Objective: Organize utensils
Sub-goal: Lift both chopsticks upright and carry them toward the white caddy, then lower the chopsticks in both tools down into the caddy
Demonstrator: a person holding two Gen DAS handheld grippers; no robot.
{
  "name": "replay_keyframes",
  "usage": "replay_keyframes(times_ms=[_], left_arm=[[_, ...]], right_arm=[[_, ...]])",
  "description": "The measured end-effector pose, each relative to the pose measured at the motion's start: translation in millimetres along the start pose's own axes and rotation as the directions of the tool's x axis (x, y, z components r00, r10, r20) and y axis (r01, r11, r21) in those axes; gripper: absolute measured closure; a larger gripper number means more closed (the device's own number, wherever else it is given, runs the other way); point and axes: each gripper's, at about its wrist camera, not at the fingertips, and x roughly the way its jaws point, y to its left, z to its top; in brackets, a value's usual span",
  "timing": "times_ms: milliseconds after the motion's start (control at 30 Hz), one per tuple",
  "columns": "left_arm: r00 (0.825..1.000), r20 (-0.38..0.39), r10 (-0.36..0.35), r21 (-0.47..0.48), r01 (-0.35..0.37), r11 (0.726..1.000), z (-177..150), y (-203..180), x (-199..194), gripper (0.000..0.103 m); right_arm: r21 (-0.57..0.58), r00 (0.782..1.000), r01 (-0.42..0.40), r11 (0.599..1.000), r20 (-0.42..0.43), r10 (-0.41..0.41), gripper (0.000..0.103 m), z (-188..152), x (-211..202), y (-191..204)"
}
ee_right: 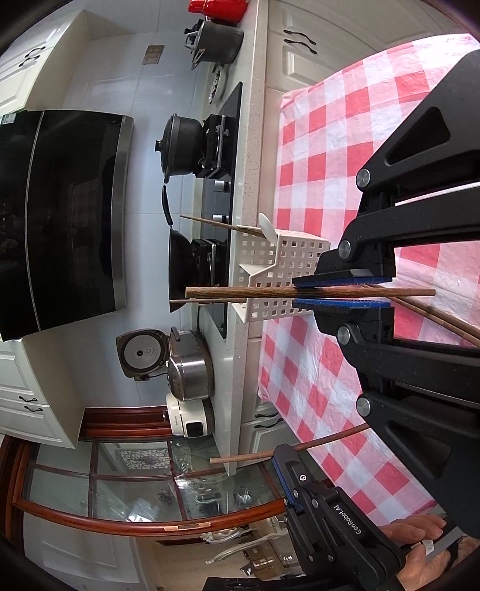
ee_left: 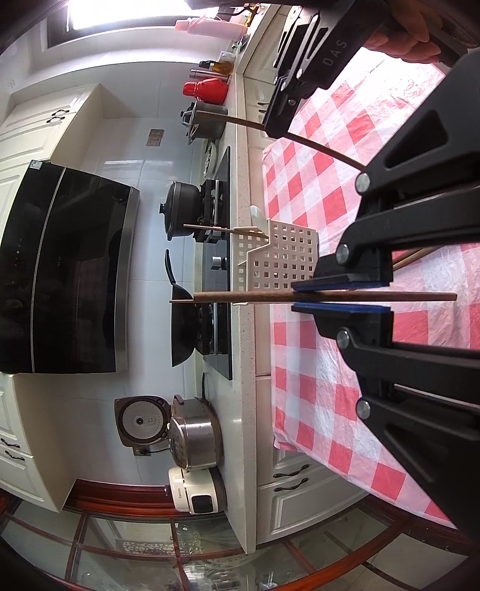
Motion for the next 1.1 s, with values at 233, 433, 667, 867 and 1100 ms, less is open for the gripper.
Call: replay_keyframes(times_ms=[233, 433, 667, 867, 1100], left_arm=[[1.000, 0.012, 0.000, 0.015, 0.000, 1.000, 7, -1, 9, 0.097], [0.999, 0.026, -0.021, 0.029, 0.021, 0.999, 28, -5, 24, 0.097], [0.999, 0.031, -0.033, -0.009, 0.033, 0.999, 83, 7, 60, 0.097], [0.997, 0.074, -0.027, -0.012, 0.027, 1.000, 143, 10, 88, 0.097], [0.992, 0.128, -0.020, -0.042, 0.026, 0.999, 203, 10, 123, 0.097]], right_arm=[[0.007, 1.000, -0.011, 1.000, 0.008, 0.011, 0.096, 10, 3, -3], [0.015, 1.000, -0.006, 1.000, 0.013, 0.006, 0.096, 35, 24, -18], [0.033, 1.000, -0.012, 0.999, 0.001, 0.012, 0.096, 83, 60, -38], [0.044, 0.999, -0.005, 0.999, 0.036, 0.003, 0.096, 124, 79, -47], [0.025, 0.998, 0.016, 1.000, 0.066, -0.018, 0.096, 161, 115, -55]])
